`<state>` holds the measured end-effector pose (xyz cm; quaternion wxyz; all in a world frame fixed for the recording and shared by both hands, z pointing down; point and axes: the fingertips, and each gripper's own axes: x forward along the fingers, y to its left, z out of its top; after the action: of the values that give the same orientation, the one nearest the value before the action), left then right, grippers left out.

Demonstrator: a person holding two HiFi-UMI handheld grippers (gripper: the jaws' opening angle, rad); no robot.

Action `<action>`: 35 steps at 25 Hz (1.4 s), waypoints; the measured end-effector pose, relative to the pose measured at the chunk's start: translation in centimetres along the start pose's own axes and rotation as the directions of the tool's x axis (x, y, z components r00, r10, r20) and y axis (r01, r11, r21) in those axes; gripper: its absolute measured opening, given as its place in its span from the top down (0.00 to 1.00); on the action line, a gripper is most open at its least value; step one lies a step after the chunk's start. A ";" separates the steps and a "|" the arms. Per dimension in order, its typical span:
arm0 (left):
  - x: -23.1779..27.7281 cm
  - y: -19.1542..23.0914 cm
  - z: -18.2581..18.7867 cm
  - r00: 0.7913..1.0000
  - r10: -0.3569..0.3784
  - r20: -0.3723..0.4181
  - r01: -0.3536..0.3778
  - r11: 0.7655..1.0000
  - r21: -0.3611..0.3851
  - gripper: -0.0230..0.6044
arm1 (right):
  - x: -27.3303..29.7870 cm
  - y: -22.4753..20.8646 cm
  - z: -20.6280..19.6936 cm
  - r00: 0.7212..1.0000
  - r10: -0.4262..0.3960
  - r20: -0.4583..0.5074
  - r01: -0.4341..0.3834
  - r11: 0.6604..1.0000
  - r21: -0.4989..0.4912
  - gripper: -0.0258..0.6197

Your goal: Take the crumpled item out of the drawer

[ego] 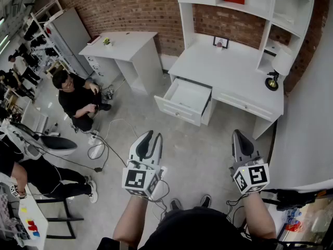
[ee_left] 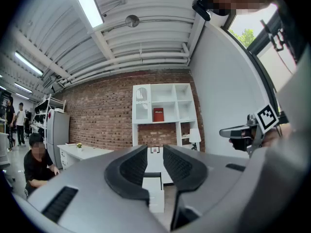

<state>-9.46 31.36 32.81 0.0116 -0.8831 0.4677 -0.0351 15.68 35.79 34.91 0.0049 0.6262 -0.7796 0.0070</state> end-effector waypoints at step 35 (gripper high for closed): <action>14.7 8.8 -6.5 0.993 0.093 -0.075 -0.101 0.990 -0.100 0.66 | 17.4 -6.1 -4.1 0.991 0.118 -0.069 -0.120 0.992 -0.024 0.84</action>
<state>-8.99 14.30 39.62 -0.0488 -0.8570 0.5114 -0.0412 17.83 17.53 39.30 0.0398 0.5777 -0.8151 0.0174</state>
